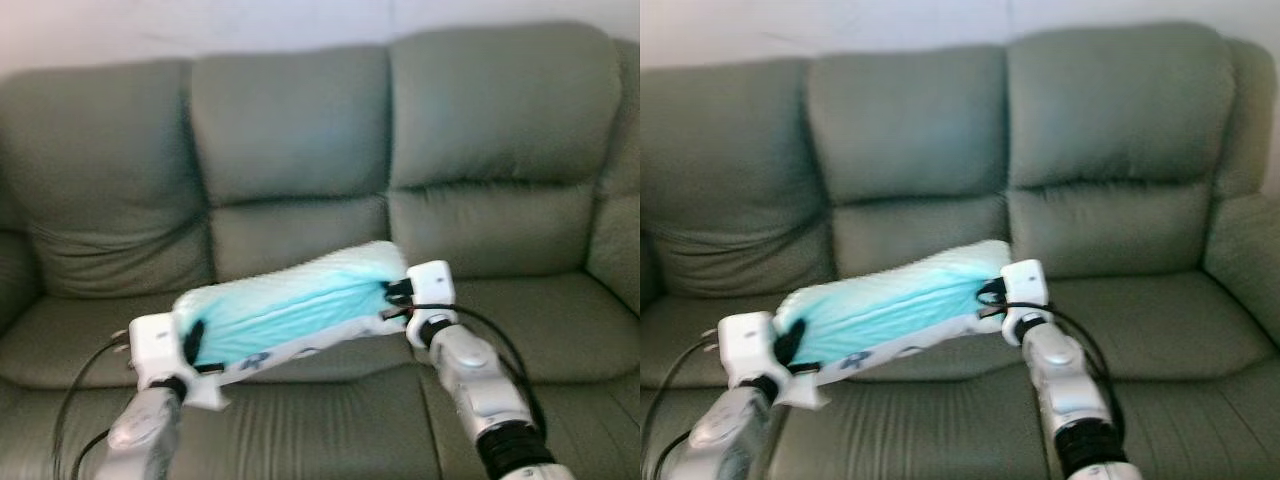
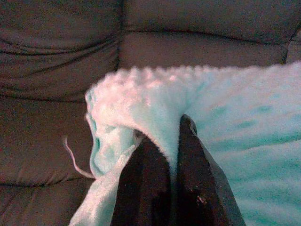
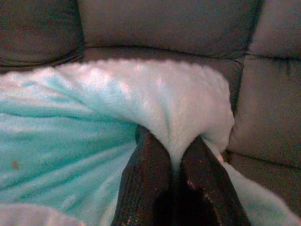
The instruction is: Move the pillow to the sofa
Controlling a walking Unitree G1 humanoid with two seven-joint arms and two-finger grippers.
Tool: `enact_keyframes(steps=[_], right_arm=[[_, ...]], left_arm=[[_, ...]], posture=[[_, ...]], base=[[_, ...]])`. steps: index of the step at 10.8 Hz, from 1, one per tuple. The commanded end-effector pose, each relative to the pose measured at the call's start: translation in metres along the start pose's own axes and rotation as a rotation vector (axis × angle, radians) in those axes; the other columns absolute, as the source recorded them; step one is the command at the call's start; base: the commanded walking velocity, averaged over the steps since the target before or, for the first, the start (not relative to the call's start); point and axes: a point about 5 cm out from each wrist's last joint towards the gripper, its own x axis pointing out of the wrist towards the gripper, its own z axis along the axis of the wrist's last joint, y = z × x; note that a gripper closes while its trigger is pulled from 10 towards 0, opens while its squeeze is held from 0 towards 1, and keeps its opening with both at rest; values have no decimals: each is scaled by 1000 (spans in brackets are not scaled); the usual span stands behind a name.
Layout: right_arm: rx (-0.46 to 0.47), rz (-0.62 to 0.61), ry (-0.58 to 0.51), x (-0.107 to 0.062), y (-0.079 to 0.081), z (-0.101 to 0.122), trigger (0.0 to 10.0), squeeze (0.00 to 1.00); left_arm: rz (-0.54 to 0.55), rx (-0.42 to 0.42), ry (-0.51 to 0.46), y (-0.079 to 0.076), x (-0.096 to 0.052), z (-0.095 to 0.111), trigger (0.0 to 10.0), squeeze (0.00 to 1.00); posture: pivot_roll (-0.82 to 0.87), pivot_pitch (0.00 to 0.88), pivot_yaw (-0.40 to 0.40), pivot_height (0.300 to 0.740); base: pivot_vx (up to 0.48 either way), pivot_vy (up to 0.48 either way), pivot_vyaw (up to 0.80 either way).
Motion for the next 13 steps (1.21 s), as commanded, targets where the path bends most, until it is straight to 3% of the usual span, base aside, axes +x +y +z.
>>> enact_keyframes(steps=[1, 7, 13], right_arm=[[-10, -20, -31, 1, -6, 10, 10000, 0], [-7, -27, -30, 1, -7, 9, 10000, 0], [-3, -30, -28, 1, -6, 9, 10000, 0]], left_arm=[[26, 10, -6, 6, 0, 4, 10000, 0], [7, 35, 11, 2, 0, 2, 10000, 0], [-37, 63, -14, -6, -1, 5, 10000, 0]], posture=[[-214, 0, 86, 740], [-215, 0, 87, 740], [-215, 0, 90, 740]], base=[[0, 0, 0], [0, 480, 0], [0, 0, 0]])
